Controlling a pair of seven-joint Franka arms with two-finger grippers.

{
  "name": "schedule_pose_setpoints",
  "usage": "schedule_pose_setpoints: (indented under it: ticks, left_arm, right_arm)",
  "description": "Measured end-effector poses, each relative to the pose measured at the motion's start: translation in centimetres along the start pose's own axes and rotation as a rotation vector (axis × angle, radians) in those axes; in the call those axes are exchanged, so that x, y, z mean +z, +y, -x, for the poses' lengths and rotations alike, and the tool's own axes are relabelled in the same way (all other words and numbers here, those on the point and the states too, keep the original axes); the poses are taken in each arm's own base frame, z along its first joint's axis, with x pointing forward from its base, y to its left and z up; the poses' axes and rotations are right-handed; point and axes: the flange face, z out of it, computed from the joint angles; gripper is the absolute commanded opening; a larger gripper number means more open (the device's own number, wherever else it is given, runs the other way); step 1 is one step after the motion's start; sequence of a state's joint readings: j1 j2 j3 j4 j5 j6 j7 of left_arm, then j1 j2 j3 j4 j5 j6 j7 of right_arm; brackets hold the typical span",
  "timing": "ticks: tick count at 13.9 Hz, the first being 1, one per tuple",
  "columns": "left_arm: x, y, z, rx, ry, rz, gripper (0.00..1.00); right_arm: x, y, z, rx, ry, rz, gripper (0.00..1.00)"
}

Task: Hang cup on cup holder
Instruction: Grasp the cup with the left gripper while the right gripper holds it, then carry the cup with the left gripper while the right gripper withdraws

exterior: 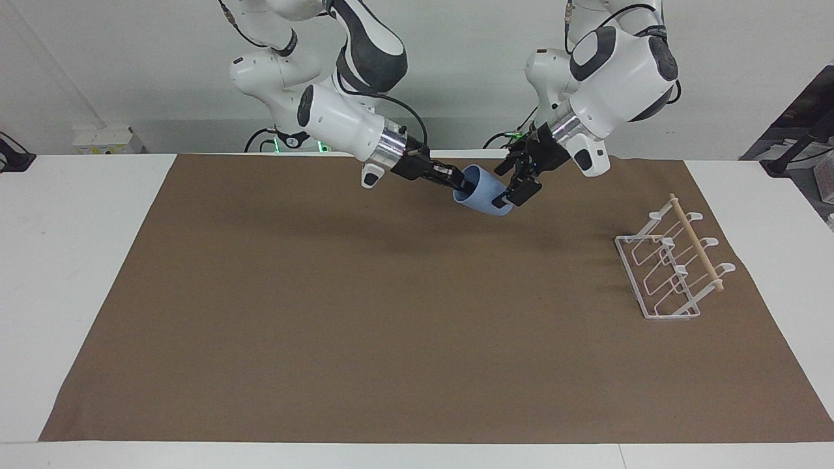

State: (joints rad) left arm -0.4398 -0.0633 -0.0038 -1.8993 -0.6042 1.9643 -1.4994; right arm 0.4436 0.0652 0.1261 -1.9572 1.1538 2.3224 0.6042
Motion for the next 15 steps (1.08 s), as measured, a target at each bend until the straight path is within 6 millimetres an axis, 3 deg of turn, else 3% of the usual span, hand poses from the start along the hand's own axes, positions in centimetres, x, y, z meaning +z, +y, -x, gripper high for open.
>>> schedule_pose_setpoints:
  ticks: [3,4,7,8,9,11,12,13,14,15]
  left_arm:
    - [1.5,0.3,0.1,-0.011,-0.001,0.006,0.97]
    - [2.1,0.3,0.3,-0.013,-0.001,0.007,0.92]
    - [2.8,0.5,0.7,-0.016,-0.006,0.014,0.60]
    - [2.7,0.6,0.7,-0.023,-0.008,0.018,0.56]
    - [2.7,0.6,0.7,-0.023,-0.008,0.018,0.46]
    - [2.6,0.6,0.8,-0.022,-0.009,0.019,0.42]
    - [2.5,0.6,0.8,-0.021,-0.009,0.021,0.42]
    - [2.4,0.7,0.9,-0.020,-0.010,0.024,0.42]
    - [2.4,0.7,0.9,-0.019,-0.011,0.023,0.42]
    - [2.4,0.7,0.9,-0.019,-0.011,0.023,0.42]
  right_arm:
    - [0.0,0.0,0.0,0.000,0.000,0.000,0.00]
    - [0.0,0.0,0.0,0.000,0.000,-0.001,0.00]
    - [0.1,0.1,0.1,0.000,-0.002,0.002,0.00]
    - [0.0,0.0,0.0,0.011,0.001,-0.002,0.00]
    - [0.0,0.0,0.0,0.012,0.001,-0.003,0.00]
    - [-0.1,0.0,0.0,0.011,0.001,-0.004,0.01]
    - [-0.2,-0.1,0.1,0.010,0.002,-0.006,0.17]
    - [-0.2,-0.2,0.1,0.009,0.002,-0.008,0.89]
    - [-0.3,-0.3,0.1,0.008,0.003,-0.010,0.99]
    - [-0.4,-0.5,0.2,0.005,0.005,-0.013,0.99]
